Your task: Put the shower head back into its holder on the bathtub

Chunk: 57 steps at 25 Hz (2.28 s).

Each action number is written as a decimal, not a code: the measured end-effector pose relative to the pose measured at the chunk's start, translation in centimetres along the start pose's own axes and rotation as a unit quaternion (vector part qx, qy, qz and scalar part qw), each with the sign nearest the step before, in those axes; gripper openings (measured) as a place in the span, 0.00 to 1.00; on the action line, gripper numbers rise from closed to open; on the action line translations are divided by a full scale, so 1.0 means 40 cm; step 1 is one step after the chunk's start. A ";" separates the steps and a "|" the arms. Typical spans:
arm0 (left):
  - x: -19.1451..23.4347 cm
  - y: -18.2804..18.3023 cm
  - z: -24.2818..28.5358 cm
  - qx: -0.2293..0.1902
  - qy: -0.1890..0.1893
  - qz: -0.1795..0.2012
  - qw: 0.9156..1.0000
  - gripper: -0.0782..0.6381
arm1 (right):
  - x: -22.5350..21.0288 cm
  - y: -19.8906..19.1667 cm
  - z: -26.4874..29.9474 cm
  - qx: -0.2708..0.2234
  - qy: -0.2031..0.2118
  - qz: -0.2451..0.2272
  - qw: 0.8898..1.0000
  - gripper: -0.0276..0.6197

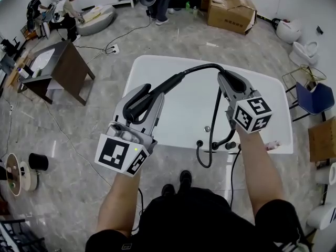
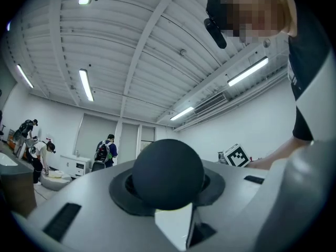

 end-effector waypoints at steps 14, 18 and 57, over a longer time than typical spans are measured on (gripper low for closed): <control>0.035 0.024 0.085 -0.020 0.002 -0.005 1.000 0.30 | -0.066 0.072 0.057 -0.009 -0.001 -0.018 1.000 0.14; 0.063 0.040 0.076 -0.029 0.005 -0.013 0.999 0.30 | -0.046 0.106 0.079 -0.012 0.004 -0.029 0.999 0.14; 0.176 0.053 -0.204 -0.015 0.030 -0.016 0.999 0.30 | 0.268 -0.121 0.086 0.056 0.049 0.037 0.997 0.14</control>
Point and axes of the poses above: the fingertips, and each gripper's own axes: z forward along the fingers, x to its left, y out of its top, the point moved 4 cm from there along -z, backward along the fingers, and after that the axes turned 12 degrees about y, right-handed, at the moved point
